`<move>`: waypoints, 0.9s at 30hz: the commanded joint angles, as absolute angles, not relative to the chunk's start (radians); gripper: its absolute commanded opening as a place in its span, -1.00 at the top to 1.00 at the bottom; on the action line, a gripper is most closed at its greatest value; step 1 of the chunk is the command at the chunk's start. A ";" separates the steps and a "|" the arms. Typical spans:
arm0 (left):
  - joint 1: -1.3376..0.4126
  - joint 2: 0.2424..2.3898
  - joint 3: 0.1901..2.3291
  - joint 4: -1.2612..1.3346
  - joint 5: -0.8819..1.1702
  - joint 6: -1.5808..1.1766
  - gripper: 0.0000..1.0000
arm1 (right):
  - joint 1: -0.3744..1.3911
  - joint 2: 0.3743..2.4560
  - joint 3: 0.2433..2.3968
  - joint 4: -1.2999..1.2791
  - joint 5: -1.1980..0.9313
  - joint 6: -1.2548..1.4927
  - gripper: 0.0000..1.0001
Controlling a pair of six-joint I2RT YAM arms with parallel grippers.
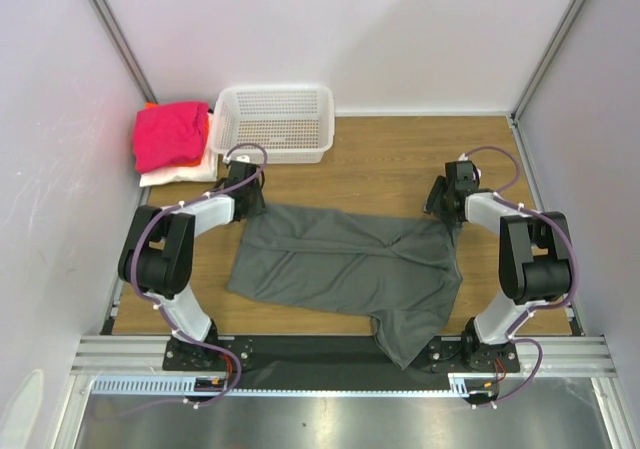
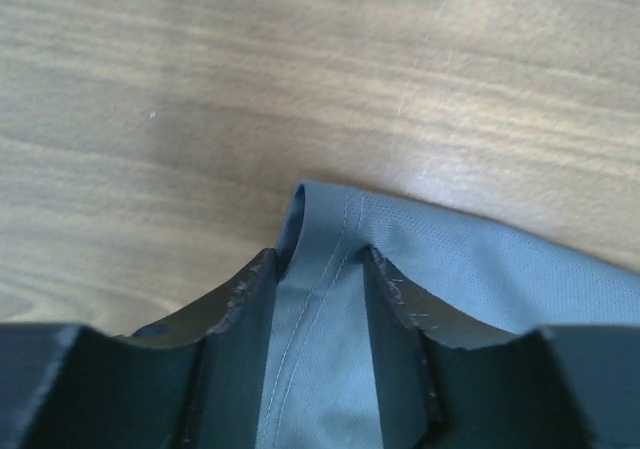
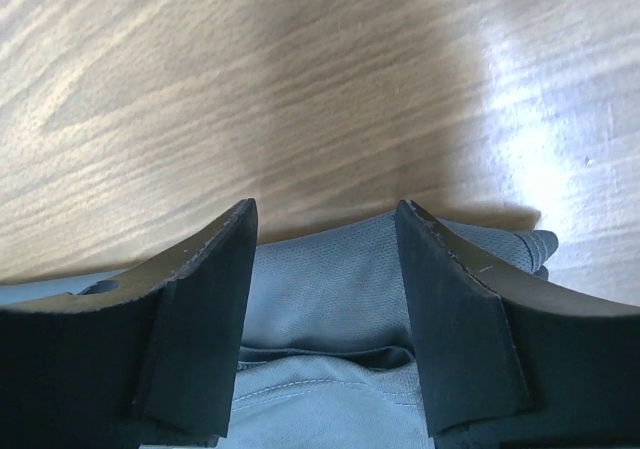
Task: Fold and stack the t-shirts
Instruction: Fold the tshirt
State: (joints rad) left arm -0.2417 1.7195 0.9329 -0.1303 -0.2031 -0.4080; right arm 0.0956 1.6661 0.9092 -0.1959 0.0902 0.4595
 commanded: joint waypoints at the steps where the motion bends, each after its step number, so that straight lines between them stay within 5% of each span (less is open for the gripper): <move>1: -0.238 1.739 0.986 -0.083 -0.196 -0.393 0.11 | 0.084 1.692 0.948 -0.169 0.091 0.443 -0.24; 10: -0.212 1.752 1.000 -0.098 -0.264 -0.448 0.98 | 0.072 1.732 0.963 -0.160 0.091 0.440 0.00; 19: -0.175 1.758 1.002 -0.094 -0.221 -0.468 0.99 | 0.061 1.792 1.048 -0.150 0.061 0.411 0.32; 27: -0.175 1.769 1.022 -0.072 -0.209 -0.456 0.93 | 0.063 1.925 1.219 -0.152 0.018 0.342 0.39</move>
